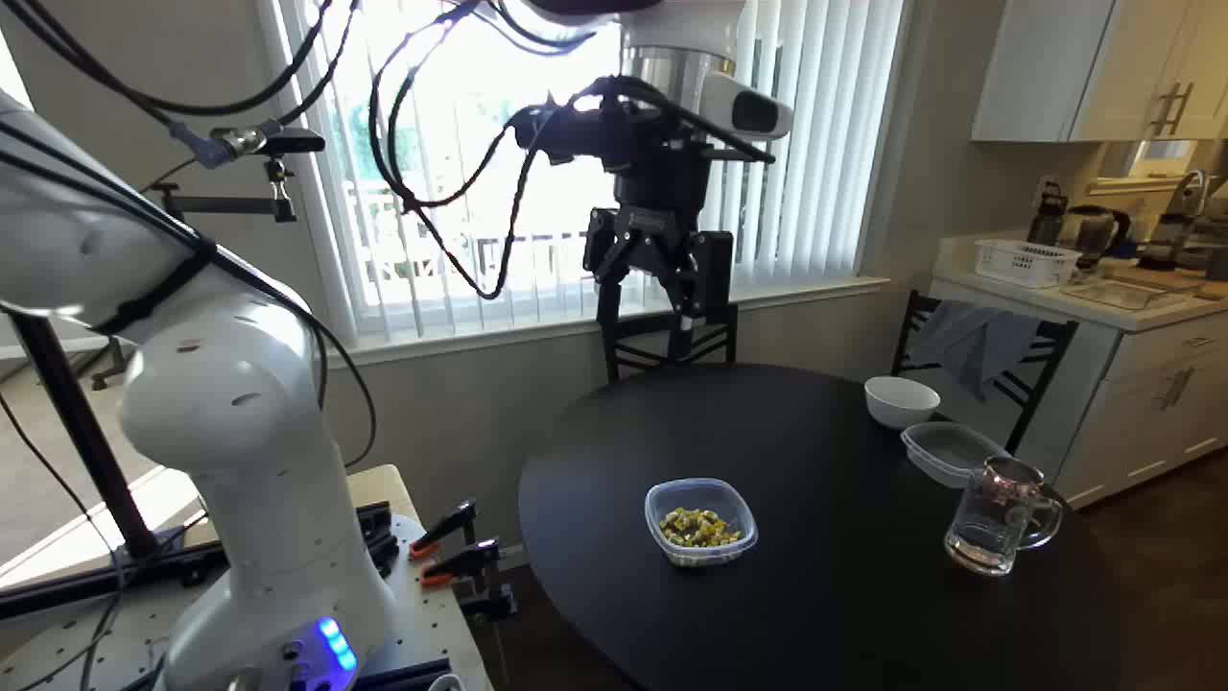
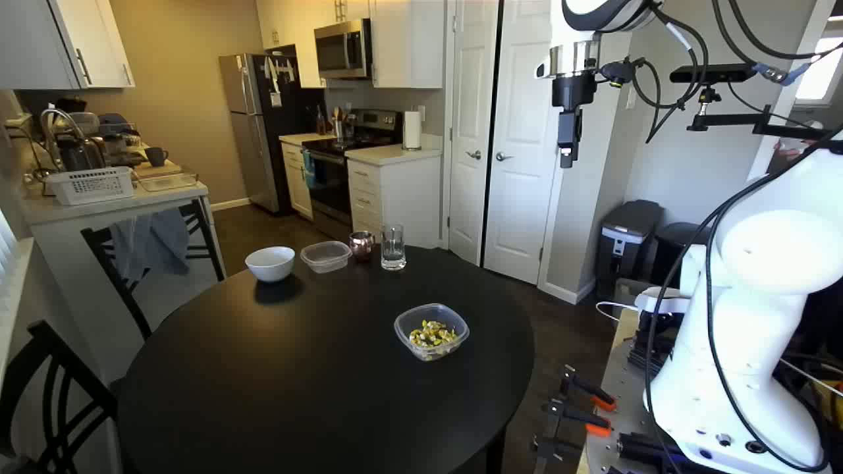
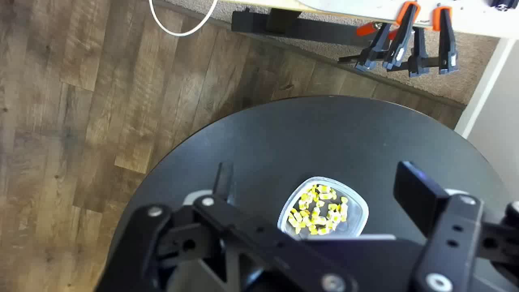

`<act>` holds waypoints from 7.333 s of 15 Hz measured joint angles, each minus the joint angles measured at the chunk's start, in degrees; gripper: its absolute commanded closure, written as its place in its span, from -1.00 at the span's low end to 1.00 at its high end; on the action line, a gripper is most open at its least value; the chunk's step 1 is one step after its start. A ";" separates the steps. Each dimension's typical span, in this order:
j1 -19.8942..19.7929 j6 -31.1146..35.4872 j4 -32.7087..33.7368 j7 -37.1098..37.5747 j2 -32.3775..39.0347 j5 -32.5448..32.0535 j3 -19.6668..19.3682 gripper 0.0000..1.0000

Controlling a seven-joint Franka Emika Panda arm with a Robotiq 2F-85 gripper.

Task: Pour out the contents from the bowl onto the table

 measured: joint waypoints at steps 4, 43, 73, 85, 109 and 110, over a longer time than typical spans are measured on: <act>0.00 0.00 0.00 0.00 0.00 0.00 0.00 -1.00; 3.95 54.12 10.27 29.31 59.03 10.79 10.91 -1.00; 15.01 56.19 18.16 43.33 70.82 1.60 -0.80 -1.00; 15.23 54.78 26.53 42.52 80.91 -0.27 0.30 -0.45; 33.60 64.11 34.59 51.37 85.13 -15.18 -17.02 0.98; 37.01 65.00 33.84 53.11 85.37 -17.12 -19.96 0.98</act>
